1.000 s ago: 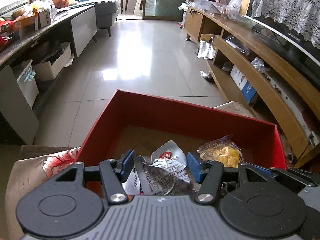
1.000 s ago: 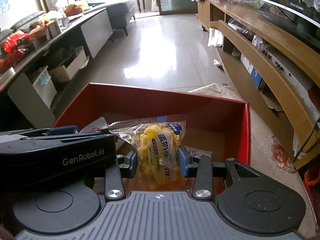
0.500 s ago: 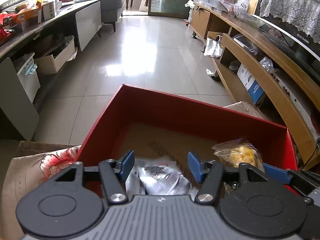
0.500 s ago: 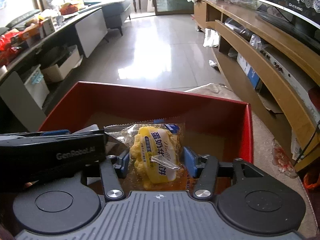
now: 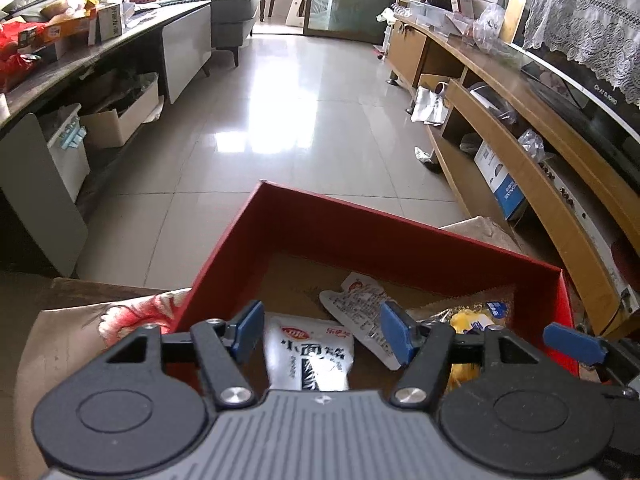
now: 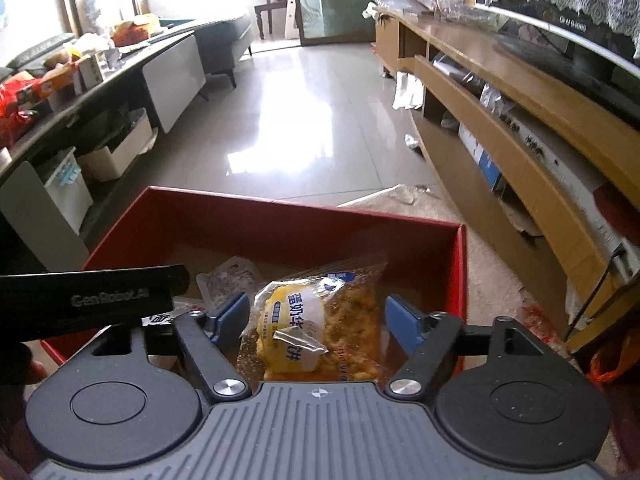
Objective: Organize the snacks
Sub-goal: 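Open both tools to drop the cookie bag and silver pouch into the box, then lower the left tool onto the red Trolli bag while the right tool reaches the red spicy strip pack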
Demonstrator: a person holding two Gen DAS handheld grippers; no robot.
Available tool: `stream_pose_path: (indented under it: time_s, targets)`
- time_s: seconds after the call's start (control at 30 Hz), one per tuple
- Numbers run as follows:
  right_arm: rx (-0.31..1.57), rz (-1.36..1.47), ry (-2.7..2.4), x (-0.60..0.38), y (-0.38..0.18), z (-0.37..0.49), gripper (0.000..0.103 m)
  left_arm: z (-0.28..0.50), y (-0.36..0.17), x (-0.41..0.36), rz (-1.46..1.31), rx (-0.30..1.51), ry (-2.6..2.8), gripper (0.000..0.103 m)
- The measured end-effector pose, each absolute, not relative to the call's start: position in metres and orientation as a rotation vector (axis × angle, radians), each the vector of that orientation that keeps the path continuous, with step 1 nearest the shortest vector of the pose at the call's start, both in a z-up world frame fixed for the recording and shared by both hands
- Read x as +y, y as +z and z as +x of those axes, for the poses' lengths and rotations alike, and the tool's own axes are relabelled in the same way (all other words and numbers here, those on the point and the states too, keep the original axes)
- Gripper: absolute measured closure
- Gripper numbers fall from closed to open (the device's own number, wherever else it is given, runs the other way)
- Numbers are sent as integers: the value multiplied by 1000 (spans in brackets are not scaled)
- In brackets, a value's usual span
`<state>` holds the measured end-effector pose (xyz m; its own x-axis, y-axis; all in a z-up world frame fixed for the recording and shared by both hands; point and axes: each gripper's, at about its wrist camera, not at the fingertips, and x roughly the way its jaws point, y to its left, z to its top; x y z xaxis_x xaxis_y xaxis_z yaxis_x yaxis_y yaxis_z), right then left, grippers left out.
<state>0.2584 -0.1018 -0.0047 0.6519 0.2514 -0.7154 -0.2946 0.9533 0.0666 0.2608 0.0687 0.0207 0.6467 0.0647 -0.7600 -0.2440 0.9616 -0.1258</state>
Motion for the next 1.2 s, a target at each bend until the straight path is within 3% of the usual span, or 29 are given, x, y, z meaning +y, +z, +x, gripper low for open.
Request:
stream_pose_path:
  time_s: [0.57, 1.2]
  targets:
    - [800, -106, 286, -110, 23, 226, 23, 200, 41, 70, -227, 873, 157, 38]
    - [874, -200, 313, -105, 17, 166, 23, 140, 19, 69, -239, 991, 98, 38]
